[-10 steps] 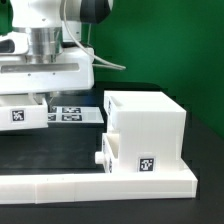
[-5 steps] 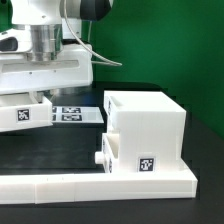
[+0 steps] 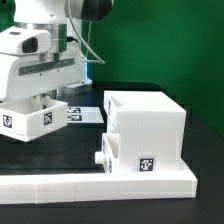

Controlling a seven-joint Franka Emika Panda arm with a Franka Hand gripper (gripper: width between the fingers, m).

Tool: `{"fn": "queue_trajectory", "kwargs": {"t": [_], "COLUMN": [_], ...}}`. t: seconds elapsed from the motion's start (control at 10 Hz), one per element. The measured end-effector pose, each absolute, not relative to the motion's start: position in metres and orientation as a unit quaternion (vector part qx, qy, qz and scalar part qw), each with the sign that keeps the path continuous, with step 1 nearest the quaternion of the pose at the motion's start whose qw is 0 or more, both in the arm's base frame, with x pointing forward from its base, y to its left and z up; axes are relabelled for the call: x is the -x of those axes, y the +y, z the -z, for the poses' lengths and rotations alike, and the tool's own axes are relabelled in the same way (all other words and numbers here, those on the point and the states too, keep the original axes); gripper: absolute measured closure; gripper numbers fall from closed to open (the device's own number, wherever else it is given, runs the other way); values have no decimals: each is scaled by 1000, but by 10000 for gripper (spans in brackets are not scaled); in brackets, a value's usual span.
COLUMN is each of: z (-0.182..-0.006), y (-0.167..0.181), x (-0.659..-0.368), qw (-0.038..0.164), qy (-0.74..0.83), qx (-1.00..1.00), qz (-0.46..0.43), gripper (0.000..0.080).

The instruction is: Assemble drawer

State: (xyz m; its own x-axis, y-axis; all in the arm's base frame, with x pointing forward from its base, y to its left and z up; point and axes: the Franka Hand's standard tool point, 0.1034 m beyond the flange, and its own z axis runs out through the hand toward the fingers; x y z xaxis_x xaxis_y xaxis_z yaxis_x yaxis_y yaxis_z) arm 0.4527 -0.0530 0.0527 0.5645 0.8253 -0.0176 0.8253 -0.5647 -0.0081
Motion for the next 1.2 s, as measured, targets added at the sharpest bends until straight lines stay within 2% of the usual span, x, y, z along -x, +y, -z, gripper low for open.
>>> {"fn": "queue_trajectory", "kwargs": {"t": [0.5,0.8,1.1,1.2], "z": [-50,-62,-63,-61], "y": [-56,-74,-69,-70], "x": [-449,-485,-519,-516], "qw": [0,9,16,14], "qy": [601,690,706,705], "qx": [-799,-723,-708,-709], "qz": [11,5,4,5], "gripper": [757,757,757,757]}}
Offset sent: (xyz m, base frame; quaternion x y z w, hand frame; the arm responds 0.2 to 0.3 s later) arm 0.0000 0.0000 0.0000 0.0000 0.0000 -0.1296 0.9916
